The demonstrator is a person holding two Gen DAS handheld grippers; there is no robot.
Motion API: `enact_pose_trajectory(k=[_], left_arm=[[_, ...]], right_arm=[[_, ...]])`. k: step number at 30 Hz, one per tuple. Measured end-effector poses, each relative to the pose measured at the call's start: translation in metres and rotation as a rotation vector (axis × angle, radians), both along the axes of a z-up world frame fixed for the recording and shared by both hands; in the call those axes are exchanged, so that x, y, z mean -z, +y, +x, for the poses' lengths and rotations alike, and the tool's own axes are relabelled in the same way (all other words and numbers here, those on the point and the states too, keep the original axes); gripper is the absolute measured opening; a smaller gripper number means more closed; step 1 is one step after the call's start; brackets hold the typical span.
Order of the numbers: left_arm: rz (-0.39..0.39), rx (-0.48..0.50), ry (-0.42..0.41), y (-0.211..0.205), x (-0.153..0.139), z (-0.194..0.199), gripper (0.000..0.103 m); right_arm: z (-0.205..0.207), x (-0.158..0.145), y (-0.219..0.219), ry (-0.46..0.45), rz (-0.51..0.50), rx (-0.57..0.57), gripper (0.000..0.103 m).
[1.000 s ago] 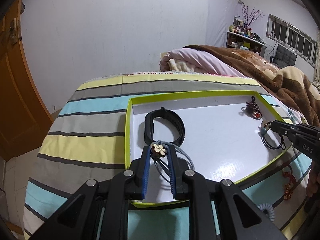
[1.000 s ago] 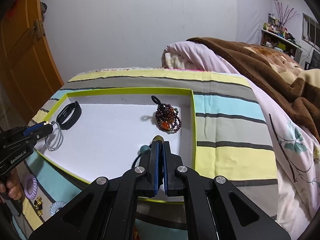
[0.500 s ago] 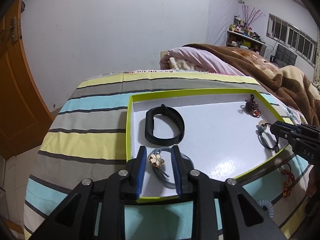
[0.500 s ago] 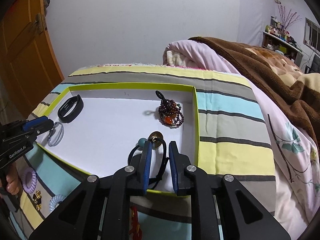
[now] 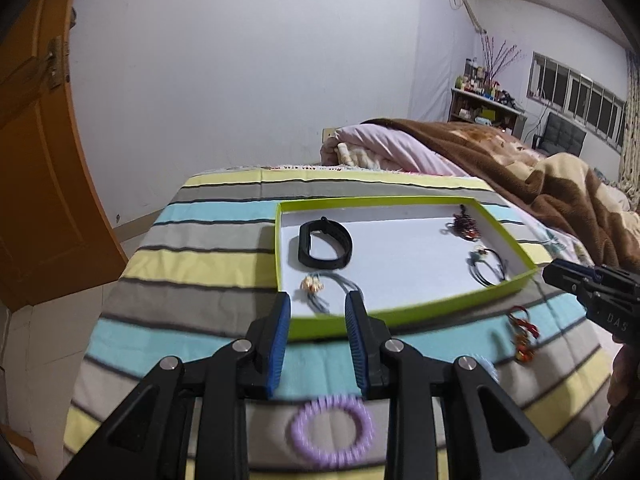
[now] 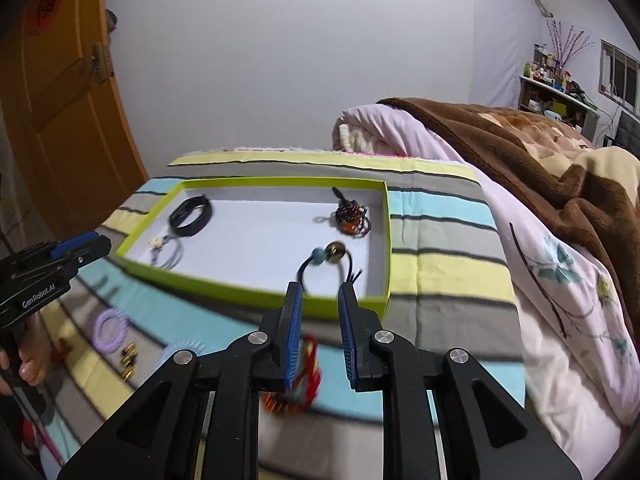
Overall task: Organize jewelry
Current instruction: 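Withdraw both open tools from the box back over the remaining jewelry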
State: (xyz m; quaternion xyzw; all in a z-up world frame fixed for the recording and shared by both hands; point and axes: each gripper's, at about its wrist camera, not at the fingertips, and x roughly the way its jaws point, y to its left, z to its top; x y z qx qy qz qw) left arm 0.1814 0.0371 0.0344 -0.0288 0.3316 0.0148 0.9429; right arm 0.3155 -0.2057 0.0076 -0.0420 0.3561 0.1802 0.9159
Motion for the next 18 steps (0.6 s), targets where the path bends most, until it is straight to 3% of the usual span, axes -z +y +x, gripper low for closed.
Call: enact_pose_trajectory(k=[7, 10, 18], left_arm=[[-0.005, 0.004, -0.030, -0.001, -0.008, -0.046, 0.030], [-0.005, 0.009, -0.039, -0.002, -0.009, -0.065, 0.030], [-0.015, 0.009, -0.052, -0.006, -0.009, -0.100, 0.030]], right_arm=[[-0.055, -0.014, -0.007, -0.035, 0.026, -0.012, 0.020], [-0.077, -0.017, -0.008, -0.049, 0.032, -0.021, 0.036], [-0.116, -0.013, -0.013, -0.033, 0.062, -0.026, 0.036]])
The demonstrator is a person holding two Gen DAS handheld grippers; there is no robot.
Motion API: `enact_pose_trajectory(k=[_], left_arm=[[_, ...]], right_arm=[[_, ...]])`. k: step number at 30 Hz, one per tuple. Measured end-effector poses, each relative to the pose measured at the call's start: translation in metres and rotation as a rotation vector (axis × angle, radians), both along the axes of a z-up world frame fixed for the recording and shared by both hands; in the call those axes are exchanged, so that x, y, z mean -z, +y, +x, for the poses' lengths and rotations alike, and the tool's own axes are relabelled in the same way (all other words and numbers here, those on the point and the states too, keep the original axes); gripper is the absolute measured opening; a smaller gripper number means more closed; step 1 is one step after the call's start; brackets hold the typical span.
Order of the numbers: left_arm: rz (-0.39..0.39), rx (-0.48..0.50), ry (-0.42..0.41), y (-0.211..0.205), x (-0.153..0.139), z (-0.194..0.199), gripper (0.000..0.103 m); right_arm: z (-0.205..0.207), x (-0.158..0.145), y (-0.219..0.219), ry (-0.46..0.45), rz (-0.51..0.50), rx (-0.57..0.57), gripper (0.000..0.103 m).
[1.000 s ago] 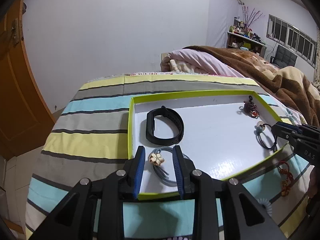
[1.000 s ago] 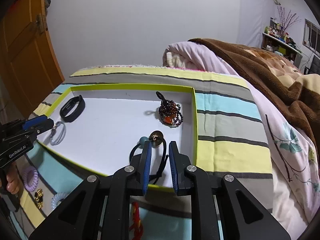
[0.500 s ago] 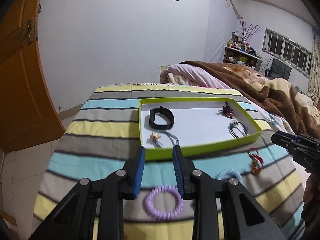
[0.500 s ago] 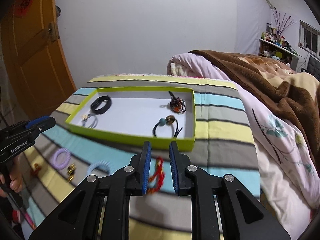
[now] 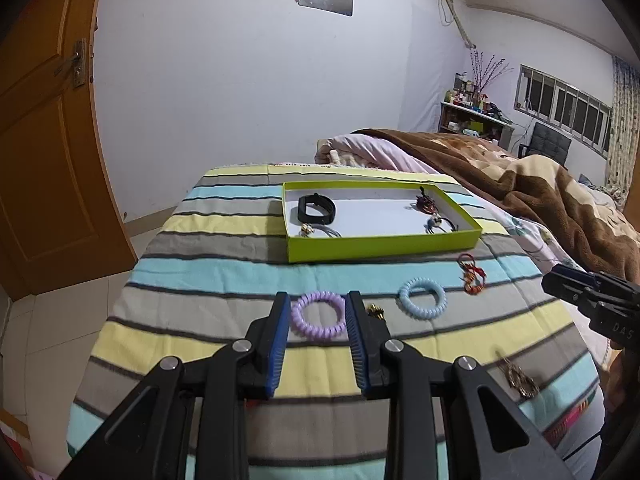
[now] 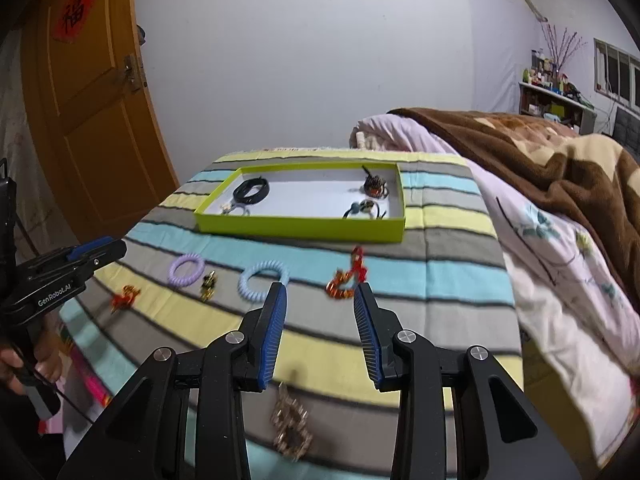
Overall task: Organize jewelry
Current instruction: 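Withdraw both open tools from the box back over the remaining jewelry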
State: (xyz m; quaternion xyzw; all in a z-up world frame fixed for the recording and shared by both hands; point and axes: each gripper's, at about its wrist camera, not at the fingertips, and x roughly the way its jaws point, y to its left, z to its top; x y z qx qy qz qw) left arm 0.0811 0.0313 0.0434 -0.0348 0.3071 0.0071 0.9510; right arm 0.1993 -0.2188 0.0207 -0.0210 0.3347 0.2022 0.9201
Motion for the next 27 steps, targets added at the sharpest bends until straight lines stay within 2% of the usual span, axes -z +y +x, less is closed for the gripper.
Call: enact_pose_trajectory(k=[12, 27], left_arm=[[-0.020, 0.022, -0.004, -0.006, 0.006, -0.033, 0.030], [-0.030, 0.053, 0.038, -0.016, 0.021, -0.011, 0.030]], right_arm=[[-0.032, 0.008, -0.010, 0.023, 0.007, 0.012, 0.036], [-0.014, 0.021, -0.006, 0.052, 0.006, 0.013, 0.036]])
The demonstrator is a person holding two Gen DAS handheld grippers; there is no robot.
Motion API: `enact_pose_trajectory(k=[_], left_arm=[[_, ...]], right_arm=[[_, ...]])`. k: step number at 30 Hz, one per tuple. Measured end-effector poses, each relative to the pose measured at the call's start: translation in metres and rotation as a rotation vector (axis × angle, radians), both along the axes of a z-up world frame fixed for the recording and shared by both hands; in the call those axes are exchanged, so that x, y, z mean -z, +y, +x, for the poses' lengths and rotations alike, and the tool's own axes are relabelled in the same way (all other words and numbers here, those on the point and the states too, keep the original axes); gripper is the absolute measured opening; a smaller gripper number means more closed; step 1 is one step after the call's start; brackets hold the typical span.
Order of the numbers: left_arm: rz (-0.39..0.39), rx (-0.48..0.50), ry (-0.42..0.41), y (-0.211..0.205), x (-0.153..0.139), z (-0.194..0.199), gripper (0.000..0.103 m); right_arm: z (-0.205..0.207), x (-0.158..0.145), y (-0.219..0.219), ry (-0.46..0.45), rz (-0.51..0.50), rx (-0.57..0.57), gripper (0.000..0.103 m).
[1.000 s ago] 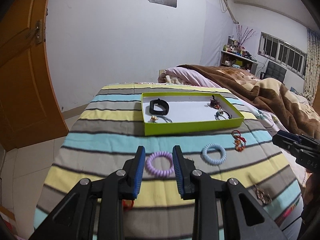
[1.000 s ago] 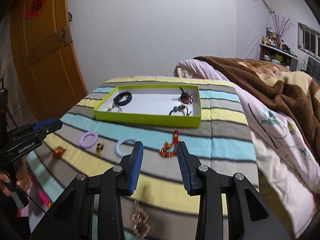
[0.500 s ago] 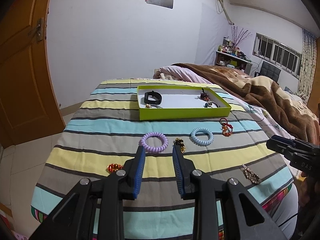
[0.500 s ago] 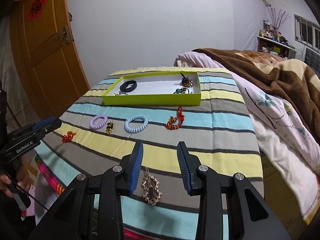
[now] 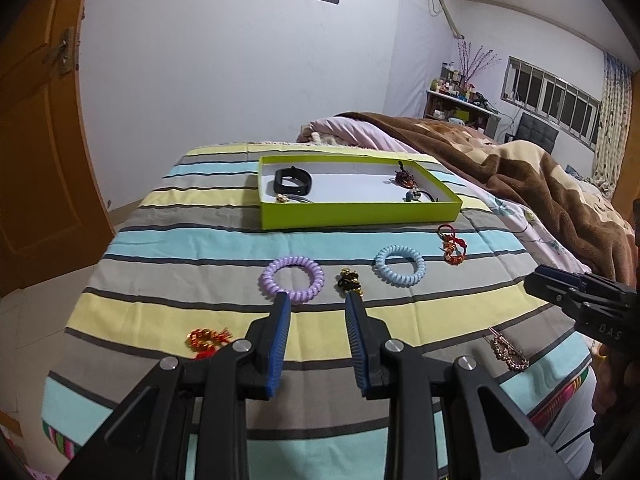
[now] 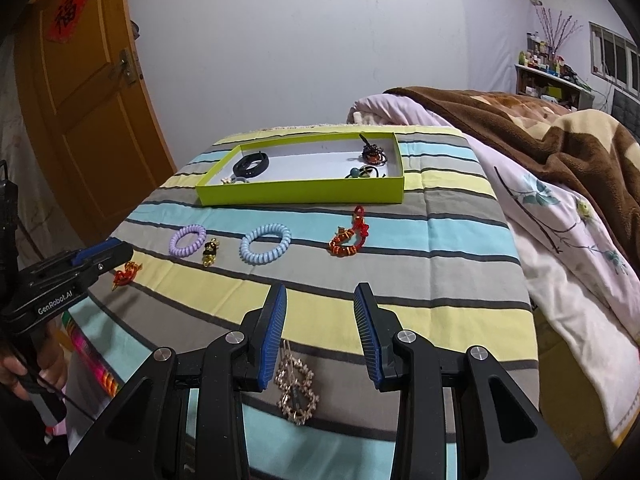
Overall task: Organize jewelry
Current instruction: 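Withdraw both open tools from the box back over the remaining jewelry, then grasp the lavender coil with left tool while right grasps the red knotted charm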
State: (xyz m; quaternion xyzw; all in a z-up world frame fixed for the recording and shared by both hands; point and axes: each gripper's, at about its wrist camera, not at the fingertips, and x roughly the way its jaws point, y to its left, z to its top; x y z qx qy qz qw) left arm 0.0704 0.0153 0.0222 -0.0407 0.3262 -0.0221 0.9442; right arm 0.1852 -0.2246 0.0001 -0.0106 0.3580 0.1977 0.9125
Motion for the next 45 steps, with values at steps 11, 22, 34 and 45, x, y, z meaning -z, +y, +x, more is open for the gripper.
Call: enact_pose_trajectory(k=[11, 22, 34, 45], left_arm=[[0.009, -0.040, 0.043, 0.006, 0.014, 0.030, 0.030], [0.012, -0.089, 0.106, 0.021, 0.029, 0.058, 0.029], [-0.020, -0.094, 0.191, 0.028, 0.042, 0.076, 0.029], [0.006, -0.066, 0.205, 0.022, 0.043, 0.081, 0.011]], right_arm=[[0.027, 0.007, 0.007, 0.020, -0.001, 0.000, 0.036], [0.060, 0.019, 0.021, 0.051, -0.012, -0.004, 0.036], [0.096, 0.030, 0.021, 0.099, -0.033, 0.026, 0.036], [0.118, 0.042, 0.021, 0.145, -0.065, 0.046, 0.023]])
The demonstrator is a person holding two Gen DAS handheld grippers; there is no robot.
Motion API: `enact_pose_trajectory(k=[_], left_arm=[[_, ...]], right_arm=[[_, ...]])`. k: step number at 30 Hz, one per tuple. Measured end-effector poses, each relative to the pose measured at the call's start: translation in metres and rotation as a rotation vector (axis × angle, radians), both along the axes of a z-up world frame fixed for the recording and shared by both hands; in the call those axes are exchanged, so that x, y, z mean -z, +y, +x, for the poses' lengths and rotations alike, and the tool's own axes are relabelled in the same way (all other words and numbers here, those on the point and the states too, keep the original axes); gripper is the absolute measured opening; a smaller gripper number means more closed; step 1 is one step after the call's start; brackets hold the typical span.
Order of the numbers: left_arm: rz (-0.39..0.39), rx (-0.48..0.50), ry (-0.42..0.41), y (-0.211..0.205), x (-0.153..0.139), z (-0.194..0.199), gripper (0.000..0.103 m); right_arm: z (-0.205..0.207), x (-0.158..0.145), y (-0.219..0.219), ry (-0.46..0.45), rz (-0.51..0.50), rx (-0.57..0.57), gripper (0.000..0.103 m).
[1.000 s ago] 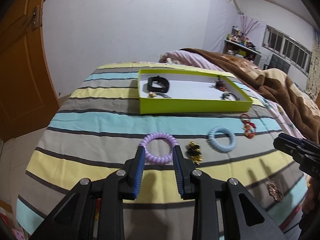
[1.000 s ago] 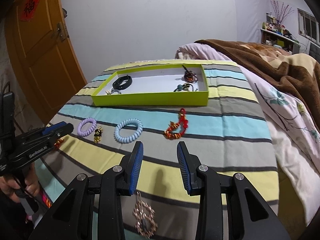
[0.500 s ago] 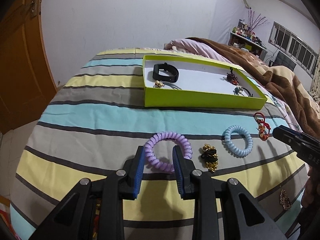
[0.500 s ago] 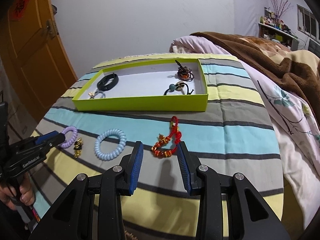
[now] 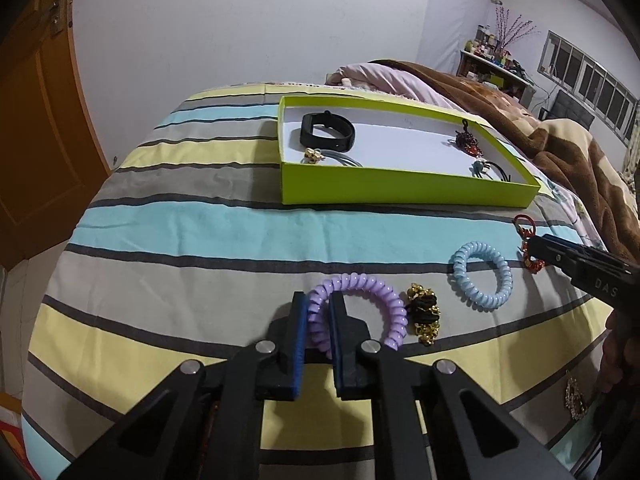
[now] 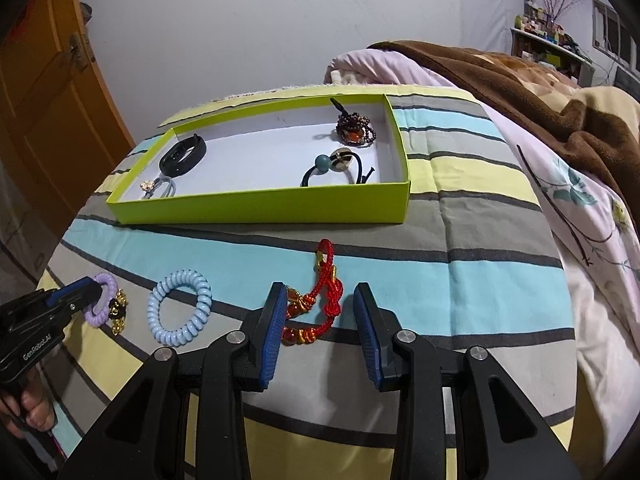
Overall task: Organize jewelry
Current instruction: 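Grasp the lavender coil with left tool while right grasps the red knotted charm, then carry the lavender coil and the red charm over the green box with both tools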
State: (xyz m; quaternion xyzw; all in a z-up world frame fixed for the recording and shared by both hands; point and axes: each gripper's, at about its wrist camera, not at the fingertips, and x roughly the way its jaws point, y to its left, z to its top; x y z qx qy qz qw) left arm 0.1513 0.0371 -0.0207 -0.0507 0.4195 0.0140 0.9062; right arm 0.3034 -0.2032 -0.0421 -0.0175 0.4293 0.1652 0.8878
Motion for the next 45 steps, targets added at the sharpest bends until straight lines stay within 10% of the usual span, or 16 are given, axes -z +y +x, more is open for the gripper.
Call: enact_pose_trajectory(k=[4, 28, 45], left_arm=[[-0.001, 0.013, -0.008, -0.001, -0.001, 0.000, 0.010], [0.019, 0.056, -0.153, -0.013, -0.049, -0.021, 0.010], [0.031, 0.078, -0.200, -0.024, -0.069, 0.034, 0.010]], right_arm=[[-0.002, -0.002, 0.004, -0.017, -0.020, -0.010, 0.007], [-0.043, -0.053, -0.002, -0.143, 0.061, -0.052, 0.007], [-0.005, -0.068, 0.017, -0.173, 0.085, -0.102, 0.007]])
